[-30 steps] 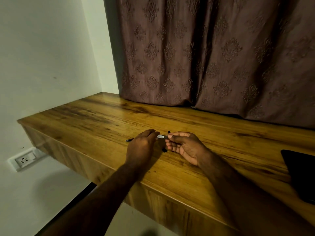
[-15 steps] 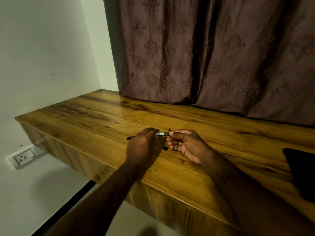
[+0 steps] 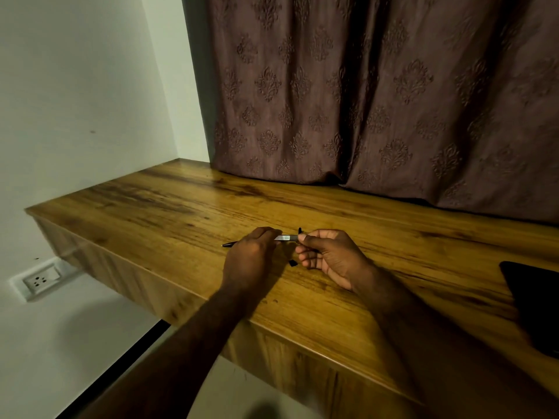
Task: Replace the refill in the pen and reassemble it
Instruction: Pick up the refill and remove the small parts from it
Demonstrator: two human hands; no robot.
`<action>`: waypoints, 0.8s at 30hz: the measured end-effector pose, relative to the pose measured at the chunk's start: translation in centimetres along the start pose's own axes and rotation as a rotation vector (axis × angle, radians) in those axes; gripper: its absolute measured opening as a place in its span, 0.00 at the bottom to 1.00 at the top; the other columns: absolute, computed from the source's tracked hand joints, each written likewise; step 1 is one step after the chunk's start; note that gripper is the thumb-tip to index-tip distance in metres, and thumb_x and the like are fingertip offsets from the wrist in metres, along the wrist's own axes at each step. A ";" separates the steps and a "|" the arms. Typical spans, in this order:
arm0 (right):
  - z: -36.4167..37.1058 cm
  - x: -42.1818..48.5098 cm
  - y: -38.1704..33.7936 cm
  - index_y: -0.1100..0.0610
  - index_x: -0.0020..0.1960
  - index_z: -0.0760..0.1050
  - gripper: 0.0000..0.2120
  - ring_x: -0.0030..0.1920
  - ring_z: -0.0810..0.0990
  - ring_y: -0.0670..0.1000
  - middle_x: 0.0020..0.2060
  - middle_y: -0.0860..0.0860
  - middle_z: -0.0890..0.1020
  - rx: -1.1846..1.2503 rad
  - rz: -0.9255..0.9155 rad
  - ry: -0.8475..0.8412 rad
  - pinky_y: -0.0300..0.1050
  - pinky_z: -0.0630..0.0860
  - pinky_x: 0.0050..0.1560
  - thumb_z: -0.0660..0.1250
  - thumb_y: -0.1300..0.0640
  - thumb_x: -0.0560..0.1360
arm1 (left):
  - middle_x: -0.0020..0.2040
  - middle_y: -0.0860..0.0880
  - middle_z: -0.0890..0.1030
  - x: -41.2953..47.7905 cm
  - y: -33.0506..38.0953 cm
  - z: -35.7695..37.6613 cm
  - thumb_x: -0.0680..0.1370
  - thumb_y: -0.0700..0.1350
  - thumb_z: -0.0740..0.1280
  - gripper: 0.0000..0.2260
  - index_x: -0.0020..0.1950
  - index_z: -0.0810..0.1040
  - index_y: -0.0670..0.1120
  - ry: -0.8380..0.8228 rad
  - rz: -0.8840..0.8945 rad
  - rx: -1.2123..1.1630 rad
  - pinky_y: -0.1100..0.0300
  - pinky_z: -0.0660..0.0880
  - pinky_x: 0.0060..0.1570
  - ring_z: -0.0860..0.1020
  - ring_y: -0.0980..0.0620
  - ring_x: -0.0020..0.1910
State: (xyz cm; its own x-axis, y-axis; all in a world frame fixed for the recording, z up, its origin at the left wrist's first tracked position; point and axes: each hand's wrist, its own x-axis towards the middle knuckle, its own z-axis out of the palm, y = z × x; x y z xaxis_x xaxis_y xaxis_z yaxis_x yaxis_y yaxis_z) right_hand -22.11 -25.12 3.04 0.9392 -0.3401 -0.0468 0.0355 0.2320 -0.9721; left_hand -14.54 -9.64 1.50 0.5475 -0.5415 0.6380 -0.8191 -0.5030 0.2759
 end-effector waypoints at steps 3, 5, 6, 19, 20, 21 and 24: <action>0.0 0.1 0.2 0.68 0.50 0.77 0.07 0.28 0.78 0.48 0.34 0.58 0.80 -0.010 -0.014 0.014 0.38 0.77 0.28 0.66 0.64 0.76 | 0.51 0.49 0.83 -0.1 0.2 -0.1 0.77 0.58 0.59 0.19 0.56 0.79 0.47 0.009 -0.004 -0.009 0.53 0.79 0.38 0.81 0.49 0.44; 0.0 0.1 0.3 0.68 0.50 0.77 0.06 0.28 0.78 0.48 0.34 0.58 0.80 -0.020 -0.021 0.018 0.38 0.77 0.28 0.66 0.64 0.76 | 0.52 0.50 0.82 -0.1 0.2 -0.1 0.77 0.56 0.63 0.15 0.56 0.79 0.48 0.011 0.001 0.000 0.54 0.79 0.38 0.81 0.49 0.44; 0.0 0.2 0.3 0.68 0.50 0.77 0.06 0.28 0.78 0.48 0.34 0.58 0.80 -0.024 -0.025 0.016 0.38 0.77 0.28 0.66 0.64 0.77 | 0.52 0.50 0.82 0.0 0.1 0.0 0.77 0.55 0.63 0.14 0.56 0.79 0.48 0.012 0.002 0.001 0.54 0.78 0.39 0.81 0.49 0.44; -1.0 0.3 0.3 0.65 0.49 0.76 0.06 0.29 0.78 0.50 0.34 0.57 0.81 -0.128 -0.095 0.076 0.42 0.77 0.28 0.65 0.62 0.78 | 0.55 0.49 0.82 0.1 -0.3 0.1 0.77 0.46 0.68 0.11 0.58 0.79 0.47 -0.004 -0.043 -0.006 0.52 0.79 0.43 0.81 0.48 0.47; -1.1 0.3 0.2 0.64 0.48 0.76 0.05 0.29 0.78 0.51 0.34 0.57 0.81 -0.134 -0.098 0.079 0.42 0.77 0.28 0.65 0.62 0.78 | 0.55 0.49 0.82 0.0 -0.3 0.0 0.77 0.46 0.67 0.11 0.59 0.79 0.47 -0.003 -0.042 -0.003 0.52 0.79 0.43 0.81 0.48 0.48; -1.3 0.3 0.2 0.64 0.48 0.76 0.05 0.29 0.78 0.51 0.34 0.57 0.81 -0.138 -0.099 0.083 0.42 0.77 0.28 0.65 0.62 0.78 | 0.55 0.49 0.82 0.0 -0.4 0.0 0.77 0.46 0.67 0.11 0.59 0.79 0.48 0.000 -0.044 -0.002 0.52 0.79 0.43 0.81 0.49 0.48; -1.7 0.4 0.0 0.63 0.48 0.76 0.04 0.29 0.77 0.50 0.35 0.57 0.81 -0.148 -0.100 0.089 0.43 0.76 0.28 0.64 0.62 0.78 | 0.55 0.49 0.82 -0.1 -0.1 -0.3 0.78 0.52 0.60 0.15 0.59 0.79 0.47 0.009 -0.073 -0.044 0.52 0.78 0.44 0.81 0.49 0.47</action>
State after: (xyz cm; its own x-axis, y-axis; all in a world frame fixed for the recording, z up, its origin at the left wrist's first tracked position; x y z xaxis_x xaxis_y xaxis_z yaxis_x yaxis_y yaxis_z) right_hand -22.37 -26.82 2.59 0.8994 -0.4354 0.0382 0.0705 0.0582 -0.9958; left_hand -14.56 -9.35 1.68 0.6047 -0.4981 0.6216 -0.7838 -0.5107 0.3533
